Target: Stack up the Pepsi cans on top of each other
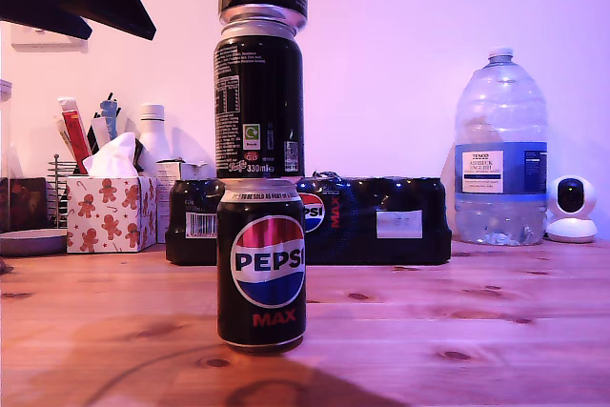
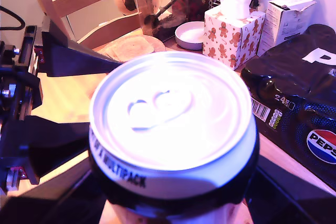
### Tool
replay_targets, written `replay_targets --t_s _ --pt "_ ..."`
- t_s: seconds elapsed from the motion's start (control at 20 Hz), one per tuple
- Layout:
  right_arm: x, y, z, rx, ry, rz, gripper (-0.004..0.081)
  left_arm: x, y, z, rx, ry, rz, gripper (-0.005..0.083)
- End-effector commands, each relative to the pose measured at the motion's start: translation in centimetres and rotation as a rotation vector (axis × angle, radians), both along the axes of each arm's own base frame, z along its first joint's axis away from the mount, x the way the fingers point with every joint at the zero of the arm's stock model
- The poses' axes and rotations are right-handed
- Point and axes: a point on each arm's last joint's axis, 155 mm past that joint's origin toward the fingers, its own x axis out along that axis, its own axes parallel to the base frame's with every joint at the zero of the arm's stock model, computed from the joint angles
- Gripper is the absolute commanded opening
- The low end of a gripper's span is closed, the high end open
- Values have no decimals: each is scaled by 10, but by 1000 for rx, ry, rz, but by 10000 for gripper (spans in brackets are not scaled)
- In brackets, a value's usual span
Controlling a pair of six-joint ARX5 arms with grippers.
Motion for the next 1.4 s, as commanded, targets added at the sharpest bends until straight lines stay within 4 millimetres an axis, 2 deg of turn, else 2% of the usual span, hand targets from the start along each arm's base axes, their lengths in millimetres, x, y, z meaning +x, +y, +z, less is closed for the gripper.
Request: replay_targets --t_s 0.0,0.3,0.9,1.05,1.35 --pt "-1 9 20 44 -30 13 393 0 1 1 -9 -3 3 730" --pt "0 11 13 28 -20 11 393 0 1 1 -7 -4 2 730" --pt "0 11 13 36 -11 -6 399 0 1 1 -5 -5 2 730" --pt "-1 12 14 38 -13 -3 528 0 1 1 -5 -5 2 730" --pt "-8 20 19 49 -31 23 619 0 1 1 -5 -6 2 730"
